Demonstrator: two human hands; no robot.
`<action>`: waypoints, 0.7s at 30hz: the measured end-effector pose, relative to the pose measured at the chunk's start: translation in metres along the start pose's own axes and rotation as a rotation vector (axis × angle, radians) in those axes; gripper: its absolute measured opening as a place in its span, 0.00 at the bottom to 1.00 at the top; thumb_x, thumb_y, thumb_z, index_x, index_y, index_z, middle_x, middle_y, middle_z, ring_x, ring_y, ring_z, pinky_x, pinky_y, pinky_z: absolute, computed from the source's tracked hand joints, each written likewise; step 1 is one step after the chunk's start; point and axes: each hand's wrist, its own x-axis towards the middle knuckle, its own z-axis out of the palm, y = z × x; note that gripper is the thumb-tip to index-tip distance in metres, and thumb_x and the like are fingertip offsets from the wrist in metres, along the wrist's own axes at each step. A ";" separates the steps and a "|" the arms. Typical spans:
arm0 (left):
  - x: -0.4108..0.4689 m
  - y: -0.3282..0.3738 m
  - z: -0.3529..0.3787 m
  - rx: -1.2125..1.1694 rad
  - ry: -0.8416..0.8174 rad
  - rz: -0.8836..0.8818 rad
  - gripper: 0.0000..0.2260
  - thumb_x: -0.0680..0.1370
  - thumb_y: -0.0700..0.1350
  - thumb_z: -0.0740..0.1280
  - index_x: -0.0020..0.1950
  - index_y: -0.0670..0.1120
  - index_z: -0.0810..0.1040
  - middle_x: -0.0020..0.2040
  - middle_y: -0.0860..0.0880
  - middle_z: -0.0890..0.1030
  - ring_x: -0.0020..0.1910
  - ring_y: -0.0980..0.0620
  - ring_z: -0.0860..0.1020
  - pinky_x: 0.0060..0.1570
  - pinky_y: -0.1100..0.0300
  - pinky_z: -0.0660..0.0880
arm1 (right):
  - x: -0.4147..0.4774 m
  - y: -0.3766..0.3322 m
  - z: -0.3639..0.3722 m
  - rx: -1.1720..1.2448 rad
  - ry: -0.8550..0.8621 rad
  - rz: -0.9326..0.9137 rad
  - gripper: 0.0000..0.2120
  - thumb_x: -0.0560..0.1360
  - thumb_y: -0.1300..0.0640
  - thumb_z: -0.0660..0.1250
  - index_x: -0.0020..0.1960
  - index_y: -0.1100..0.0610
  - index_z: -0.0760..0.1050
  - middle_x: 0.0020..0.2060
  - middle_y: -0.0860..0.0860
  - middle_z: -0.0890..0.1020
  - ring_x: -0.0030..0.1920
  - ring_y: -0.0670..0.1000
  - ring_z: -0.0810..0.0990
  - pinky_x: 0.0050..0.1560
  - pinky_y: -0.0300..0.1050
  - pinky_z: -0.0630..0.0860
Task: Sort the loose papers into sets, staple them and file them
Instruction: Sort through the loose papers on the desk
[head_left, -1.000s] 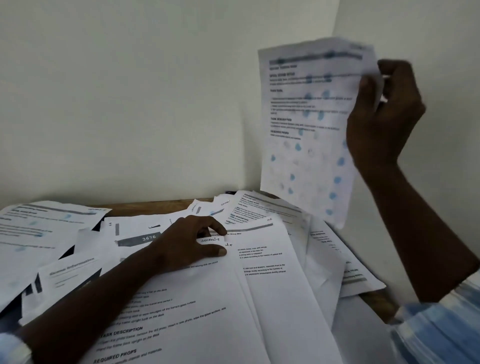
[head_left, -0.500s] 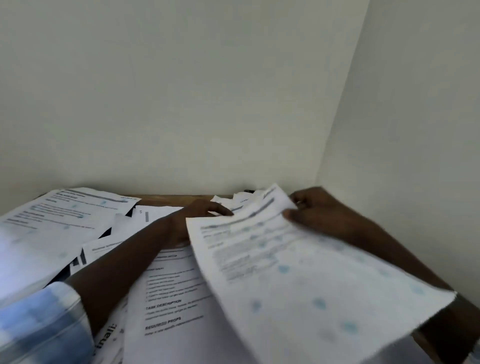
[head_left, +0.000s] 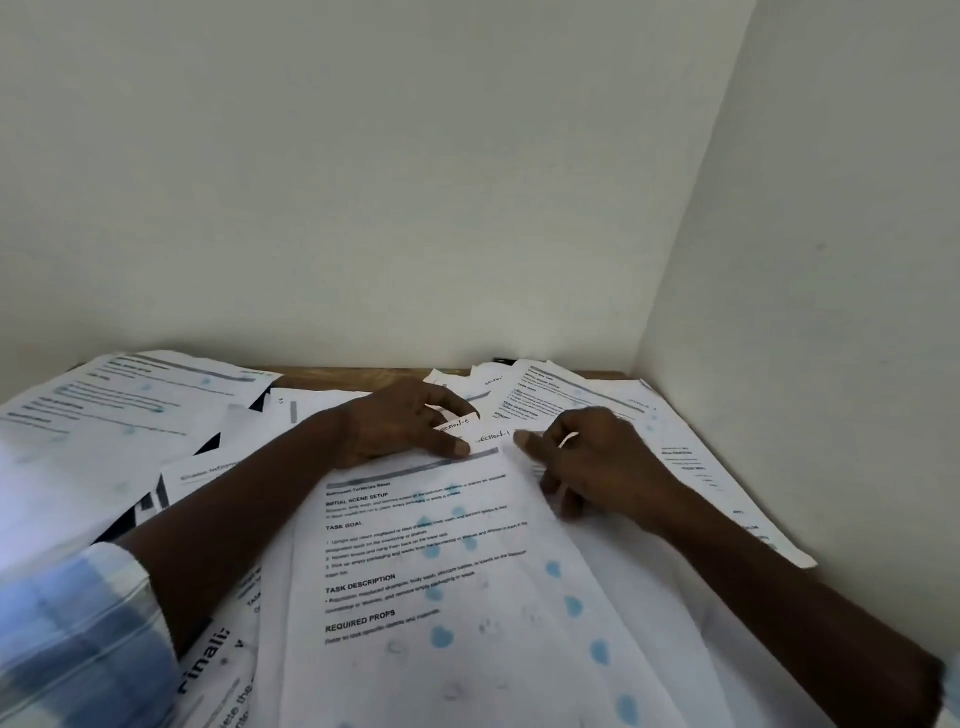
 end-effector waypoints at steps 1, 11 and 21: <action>-0.001 0.000 -0.001 0.001 -0.014 0.008 0.20 0.70 0.41 0.82 0.61 0.49 0.84 0.49 0.56 0.84 0.50 0.61 0.80 0.49 0.68 0.75 | 0.009 0.003 -0.007 -0.066 0.071 -0.015 0.20 0.77 0.38 0.70 0.43 0.56 0.79 0.31 0.50 0.86 0.30 0.51 0.85 0.37 0.43 0.77; -0.005 0.001 -0.005 -0.023 -0.106 -0.018 0.23 0.72 0.35 0.79 0.65 0.45 0.81 0.51 0.45 0.87 0.50 0.51 0.84 0.49 0.60 0.79 | 0.077 0.078 -0.053 -0.562 0.197 0.243 0.43 0.71 0.24 0.61 0.71 0.56 0.69 0.64 0.59 0.80 0.64 0.62 0.78 0.60 0.53 0.74; -0.005 -0.005 -0.008 -0.060 -0.148 -0.018 0.25 0.72 0.35 0.79 0.67 0.47 0.80 0.59 0.41 0.85 0.62 0.41 0.82 0.65 0.47 0.78 | 0.073 0.086 -0.049 0.159 0.487 0.157 0.37 0.67 0.60 0.83 0.71 0.50 0.72 0.46 0.49 0.85 0.53 0.53 0.84 0.58 0.48 0.78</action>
